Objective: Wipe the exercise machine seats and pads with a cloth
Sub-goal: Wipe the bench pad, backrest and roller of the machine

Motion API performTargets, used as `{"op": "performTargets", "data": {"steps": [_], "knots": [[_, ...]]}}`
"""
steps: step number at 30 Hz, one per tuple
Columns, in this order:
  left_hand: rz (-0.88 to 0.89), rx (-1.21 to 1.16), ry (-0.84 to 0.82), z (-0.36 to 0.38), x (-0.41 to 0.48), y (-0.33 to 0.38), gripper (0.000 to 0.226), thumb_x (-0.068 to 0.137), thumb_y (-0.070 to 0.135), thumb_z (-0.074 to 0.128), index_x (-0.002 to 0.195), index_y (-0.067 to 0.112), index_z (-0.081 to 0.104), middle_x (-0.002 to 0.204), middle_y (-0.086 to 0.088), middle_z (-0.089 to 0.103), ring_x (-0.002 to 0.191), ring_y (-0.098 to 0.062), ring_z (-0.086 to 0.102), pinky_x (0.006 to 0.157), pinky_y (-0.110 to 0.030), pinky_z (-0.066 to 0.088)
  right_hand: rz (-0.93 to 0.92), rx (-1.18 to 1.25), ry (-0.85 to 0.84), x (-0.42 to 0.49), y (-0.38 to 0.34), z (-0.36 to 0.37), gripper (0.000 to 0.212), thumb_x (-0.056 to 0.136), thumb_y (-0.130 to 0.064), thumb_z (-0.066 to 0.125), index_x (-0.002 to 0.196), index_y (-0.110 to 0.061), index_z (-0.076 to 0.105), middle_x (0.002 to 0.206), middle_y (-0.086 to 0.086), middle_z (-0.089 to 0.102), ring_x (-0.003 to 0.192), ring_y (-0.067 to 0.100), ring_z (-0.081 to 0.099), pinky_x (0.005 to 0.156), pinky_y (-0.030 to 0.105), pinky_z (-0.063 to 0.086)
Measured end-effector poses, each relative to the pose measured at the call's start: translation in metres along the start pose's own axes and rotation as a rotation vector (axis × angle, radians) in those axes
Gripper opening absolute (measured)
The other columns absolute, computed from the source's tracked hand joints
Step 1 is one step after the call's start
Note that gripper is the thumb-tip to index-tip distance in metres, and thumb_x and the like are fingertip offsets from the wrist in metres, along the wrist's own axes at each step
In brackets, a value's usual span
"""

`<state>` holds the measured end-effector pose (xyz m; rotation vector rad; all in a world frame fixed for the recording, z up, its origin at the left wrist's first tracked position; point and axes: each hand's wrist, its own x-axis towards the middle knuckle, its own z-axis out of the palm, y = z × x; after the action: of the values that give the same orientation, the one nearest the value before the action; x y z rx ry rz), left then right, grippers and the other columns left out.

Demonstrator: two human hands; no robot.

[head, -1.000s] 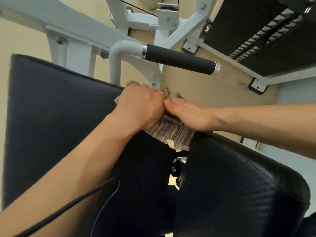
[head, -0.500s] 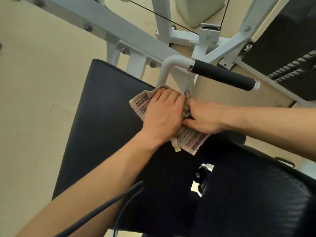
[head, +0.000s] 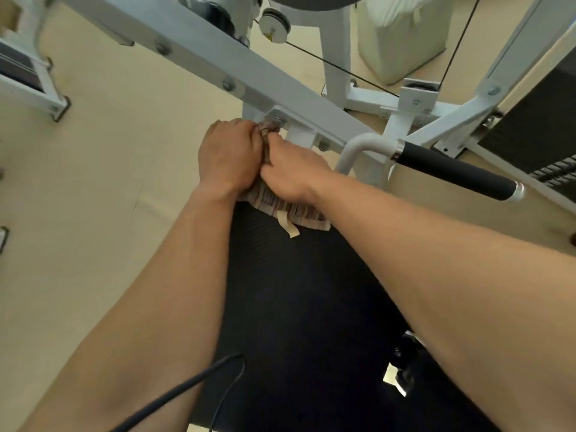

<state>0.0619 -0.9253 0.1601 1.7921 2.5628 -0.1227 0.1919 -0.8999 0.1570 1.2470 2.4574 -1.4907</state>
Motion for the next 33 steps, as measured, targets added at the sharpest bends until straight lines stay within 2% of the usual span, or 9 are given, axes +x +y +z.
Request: {"op": "performTargets", "data": {"steps": [3,8,10,13,18,21,26,30,33], "knots": [[-0.145,-0.095,-0.05,0.003,0.01,-0.005,0.034,0.098,0.032,0.038,0.081,0.016,0.062,0.094,-0.011,0.069,0.088,-0.031,0.058,0.07,-0.036,0.04,0.03,0.094,0.175,0.006,-0.008,0.021,0.037,0.097,-0.027,0.038,0.132,-0.017,0.045,0.121,0.007,0.063,0.107,0.031,0.06,0.076,0.04,0.039],[0.077,-0.006,0.102,0.027,-0.051,0.016,0.036,0.102,0.027,0.035,0.115,0.01,0.064,0.126,-0.01,0.063,0.134,-0.039,0.044,0.114,-0.047,0.032,0.084,-0.131,0.531,-0.051,0.029,0.061,0.033,0.101,-0.035,0.043,0.126,-0.016,0.053,0.118,0.004,0.063,0.109,0.022,0.059,0.094,0.036,0.046],[0.167,-0.027,0.092,0.034,-0.081,0.032,0.037,0.103,0.027,0.038,0.13,0.012,0.058,0.141,-0.009,0.056,0.145,-0.037,0.032,0.121,-0.05,0.022,0.145,-0.153,0.572,-0.074,0.039,0.072,0.037,0.101,-0.033,0.046,0.132,-0.013,0.051,0.129,0.007,0.061,0.123,0.024,0.055,0.11,0.04,0.042],[0.26,-0.015,0.07,0.026,-0.076,0.027,0.035,0.104,0.029,0.037,0.127,0.018,0.06,0.137,-0.003,0.058,0.141,-0.026,0.039,0.12,-0.049,0.023,0.181,-0.183,0.568,-0.073,0.039,0.068,0.034,0.099,-0.031,0.047,0.127,-0.012,0.054,0.124,0.008,0.063,0.121,0.026,0.057,0.113,0.042,0.039],[-0.025,-0.075,-0.107,-0.003,0.003,-0.003,0.036,0.097,0.035,0.036,0.088,0.02,0.067,0.104,-0.006,0.069,0.102,-0.03,0.058,0.097,-0.042,0.041,-0.014,-0.073,0.336,-0.004,0.003,0.033,0.031,0.105,-0.033,0.031,0.12,-0.018,0.054,0.114,0.005,0.065,0.102,0.026,0.062,0.079,0.04,0.043],[-0.35,-0.36,-0.294,-0.006,0.042,-0.023,0.027,0.092,0.031,0.045,0.084,0.013,0.063,0.099,-0.012,0.064,0.091,-0.03,0.056,0.076,-0.035,0.041,-0.023,-0.036,0.235,0.033,-0.013,0.024,0.043,0.106,-0.035,0.023,0.13,-0.015,0.052,0.129,0.012,0.063,0.113,0.034,0.06,0.081,0.042,0.038],[-0.488,-0.766,-0.359,0.001,0.04,-0.03,0.029,0.098,0.016,0.043,0.073,0.013,0.057,0.082,-0.007,0.059,0.066,-0.013,0.051,0.053,-0.018,0.043,0.033,0.032,0.146,0.043,-0.015,0.015,0.059,0.104,-0.049,0.022,0.136,-0.013,0.055,0.134,0.015,0.061,0.118,0.035,0.058,0.082,0.041,0.037],[-0.213,-0.486,-0.171,0.004,0.012,-0.031,0.032,0.101,0.017,0.037,0.109,0.009,0.066,0.112,-0.013,0.066,0.102,-0.028,0.06,0.084,-0.032,0.045,0.045,-0.103,0.465,0.013,-0.014,0.047,0.043,0.104,-0.045,0.035,0.122,-0.014,0.058,0.113,0.008,0.069,0.104,0.029,0.064,0.086,0.041,0.043],[-0.011,-0.42,0.089,0.008,-0.023,-0.027,0.032,0.1,0.022,0.039,0.118,0.017,0.065,0.123,-0.002,0.063,0.109,-0.018,0.057,0.086,-0.03,0.043,0.061,-0.037,0.695,-0.012,-0.015,0.075,0.031,0.099,-0.034,0.047,0.119,-0.015,0.061,0.109,0.003,0.069,0.105,0.023,0.062,0.098,0.039,0.043]]}}
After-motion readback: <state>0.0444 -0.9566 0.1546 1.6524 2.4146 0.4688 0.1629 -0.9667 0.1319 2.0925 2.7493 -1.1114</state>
